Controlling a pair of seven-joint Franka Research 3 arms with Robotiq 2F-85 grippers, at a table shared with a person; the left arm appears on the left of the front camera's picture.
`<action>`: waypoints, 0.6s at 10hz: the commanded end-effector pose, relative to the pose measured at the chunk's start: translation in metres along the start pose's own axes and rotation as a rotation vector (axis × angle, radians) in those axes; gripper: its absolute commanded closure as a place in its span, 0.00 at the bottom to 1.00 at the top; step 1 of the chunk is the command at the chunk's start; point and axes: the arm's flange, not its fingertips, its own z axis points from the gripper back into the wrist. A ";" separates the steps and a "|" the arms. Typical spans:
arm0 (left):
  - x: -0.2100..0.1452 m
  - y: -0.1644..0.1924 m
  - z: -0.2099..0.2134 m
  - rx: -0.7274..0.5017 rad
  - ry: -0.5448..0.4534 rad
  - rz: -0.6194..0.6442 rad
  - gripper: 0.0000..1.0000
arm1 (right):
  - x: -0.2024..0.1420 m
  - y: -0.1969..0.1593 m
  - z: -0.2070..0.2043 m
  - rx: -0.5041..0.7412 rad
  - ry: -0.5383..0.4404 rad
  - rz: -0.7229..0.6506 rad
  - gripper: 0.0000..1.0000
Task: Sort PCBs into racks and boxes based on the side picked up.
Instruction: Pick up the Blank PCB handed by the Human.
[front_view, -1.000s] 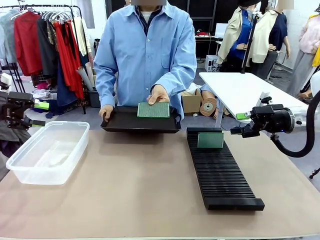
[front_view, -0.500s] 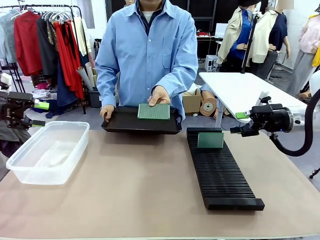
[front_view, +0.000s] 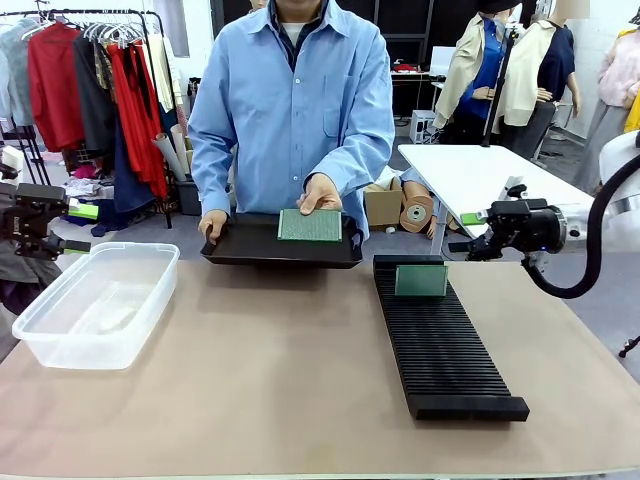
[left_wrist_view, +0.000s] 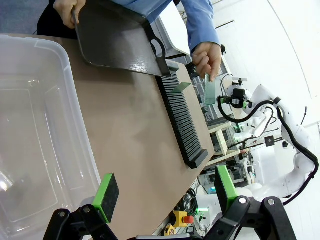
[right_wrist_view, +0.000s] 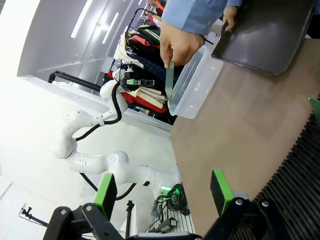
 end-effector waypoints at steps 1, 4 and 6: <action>-0.001 -0.002 0.001 -0.005 0.001 -0.003 0.00 | 0.016 -0.009 -0.011 0.013 -0.017 -0.004 0.00; -0.001 -0.002 0.001 -0.005 0.001 -0.003 0.00 | 0.035 -0.028 -0.032 0.057 -0.001 0.038 0.00; -0.001 -0.002 0.001 -0.005 0.001 -0.003 0.00 | 0.048 -0.037 -0.048 0.037 0.010 0.062 0.00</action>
